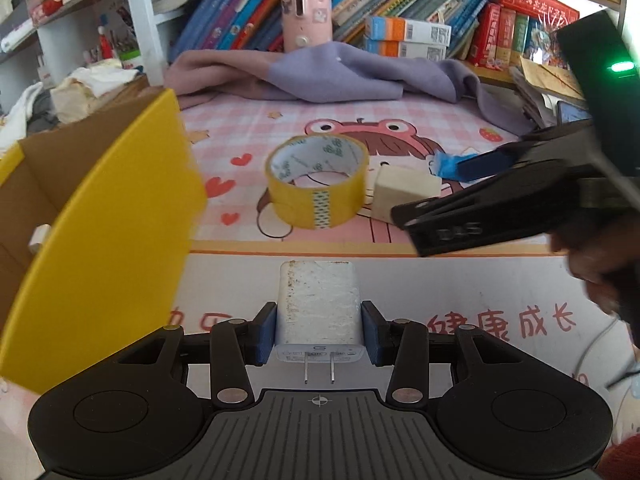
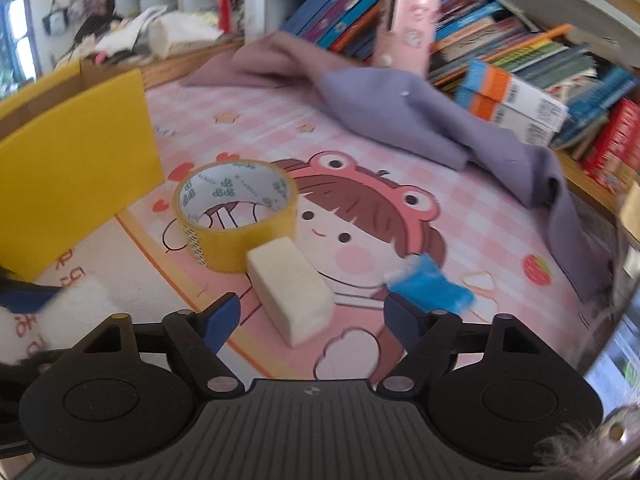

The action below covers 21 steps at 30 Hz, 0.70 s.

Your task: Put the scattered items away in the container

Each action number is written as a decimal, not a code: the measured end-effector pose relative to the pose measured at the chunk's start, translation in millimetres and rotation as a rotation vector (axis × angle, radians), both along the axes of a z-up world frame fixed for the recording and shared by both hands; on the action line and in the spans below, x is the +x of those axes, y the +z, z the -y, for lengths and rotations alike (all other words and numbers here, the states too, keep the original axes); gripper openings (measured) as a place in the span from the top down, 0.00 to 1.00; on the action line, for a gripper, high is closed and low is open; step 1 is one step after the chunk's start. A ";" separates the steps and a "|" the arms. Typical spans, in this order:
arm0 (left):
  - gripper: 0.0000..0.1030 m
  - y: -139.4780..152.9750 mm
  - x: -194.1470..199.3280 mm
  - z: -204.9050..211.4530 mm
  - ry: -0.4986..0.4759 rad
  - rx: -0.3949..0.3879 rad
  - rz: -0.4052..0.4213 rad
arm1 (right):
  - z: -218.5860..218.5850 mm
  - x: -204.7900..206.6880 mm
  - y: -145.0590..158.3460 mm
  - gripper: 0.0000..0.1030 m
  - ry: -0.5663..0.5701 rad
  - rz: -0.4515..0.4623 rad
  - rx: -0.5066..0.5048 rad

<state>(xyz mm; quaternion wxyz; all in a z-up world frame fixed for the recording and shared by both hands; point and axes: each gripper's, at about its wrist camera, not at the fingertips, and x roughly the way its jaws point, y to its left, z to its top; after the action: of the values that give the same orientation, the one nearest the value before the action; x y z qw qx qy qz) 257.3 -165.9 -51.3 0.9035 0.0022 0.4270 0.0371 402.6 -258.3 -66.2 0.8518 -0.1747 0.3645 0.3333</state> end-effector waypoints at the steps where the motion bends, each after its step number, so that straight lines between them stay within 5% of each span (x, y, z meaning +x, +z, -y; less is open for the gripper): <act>1: 0.59 1.9 -2.2 -1.0 0.000 -0.001 0.002 | -3.8 2.9 -2.3 0.32 0.012 -0.005 -0.008; 5: 0.59 8.3 -8.7 -3.7 -0.009 -0.003 0.016 | -13.8 11.3 -8.7 0.56 0.043 -0.025 -0.026; 10: 0.59 12.3 -10.9 -4.7 -0.016 -0.010 0.029 | -13.1 8.8 -6.9 0.71 0.045 -0.042 -0.016; 21: 0.59 30.1 -17.2 2.5 -0.074 0.001 0.066 | 16.1 -19.6 6.5 0.76 -0.031 -0.084 0.039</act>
<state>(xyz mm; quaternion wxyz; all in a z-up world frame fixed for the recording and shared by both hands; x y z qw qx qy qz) 240.1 -168.4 -21.2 0.9178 0.0174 0.3966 0.0040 383.1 -274.4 -59.7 0.8439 -0.1381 0.3961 0.3344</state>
